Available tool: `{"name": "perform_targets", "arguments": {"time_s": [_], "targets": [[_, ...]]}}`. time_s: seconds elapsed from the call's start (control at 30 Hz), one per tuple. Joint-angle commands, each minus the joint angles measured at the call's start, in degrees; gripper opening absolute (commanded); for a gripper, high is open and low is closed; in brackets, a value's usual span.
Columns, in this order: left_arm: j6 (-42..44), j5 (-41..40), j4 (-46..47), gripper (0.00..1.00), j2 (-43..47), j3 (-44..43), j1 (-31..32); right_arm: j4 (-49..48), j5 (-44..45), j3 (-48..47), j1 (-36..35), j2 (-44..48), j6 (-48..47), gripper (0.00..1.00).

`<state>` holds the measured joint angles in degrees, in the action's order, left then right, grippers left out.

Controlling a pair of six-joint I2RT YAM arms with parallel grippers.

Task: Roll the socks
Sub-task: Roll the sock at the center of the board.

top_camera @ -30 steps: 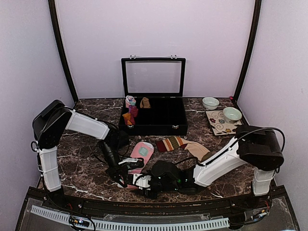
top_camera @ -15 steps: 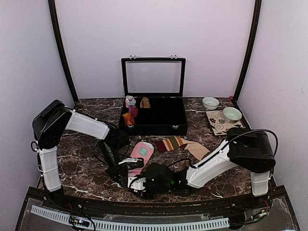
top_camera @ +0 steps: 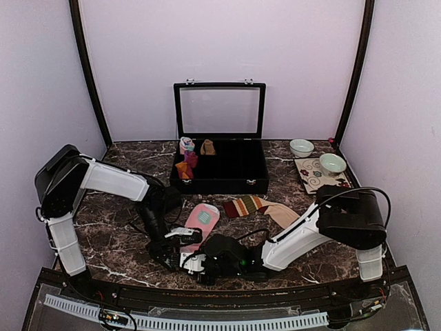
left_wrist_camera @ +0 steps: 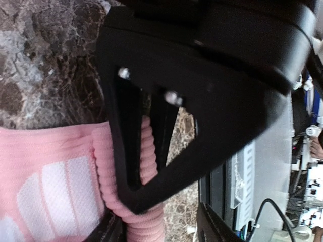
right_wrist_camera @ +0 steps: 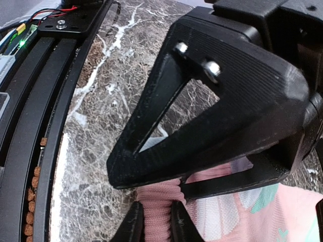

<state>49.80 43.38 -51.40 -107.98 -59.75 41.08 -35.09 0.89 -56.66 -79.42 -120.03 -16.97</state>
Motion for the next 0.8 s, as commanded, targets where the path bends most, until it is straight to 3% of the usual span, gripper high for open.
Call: {"name": "perform_targets", "arguments": {"time_s": [0.0,0.27,0.57,0.77], "targets": [[-3.0,-13.8,6.7,0.50,5.3,3.6,-0.7,7.7,-3.3,2.0,0.5,-3.8,3.8,0.15],[-6.2,-18.7,10.4,0.50,20.4,7.1,-5.0,11.4,-7.2,2.0,0.9,-4.4,6.7,0.05],[0.9,-16.2,15.4,0.49,38.9,20.8,-5.5,12.0,-15.0,2.6,4.1,-4.8,16.8,0.04],[6.9,-14.3,14.2,0.43,39.7,21.1,-5.5,12.2,-26.4,2.9,9.5,-6.2,29.6,0.02]]}}
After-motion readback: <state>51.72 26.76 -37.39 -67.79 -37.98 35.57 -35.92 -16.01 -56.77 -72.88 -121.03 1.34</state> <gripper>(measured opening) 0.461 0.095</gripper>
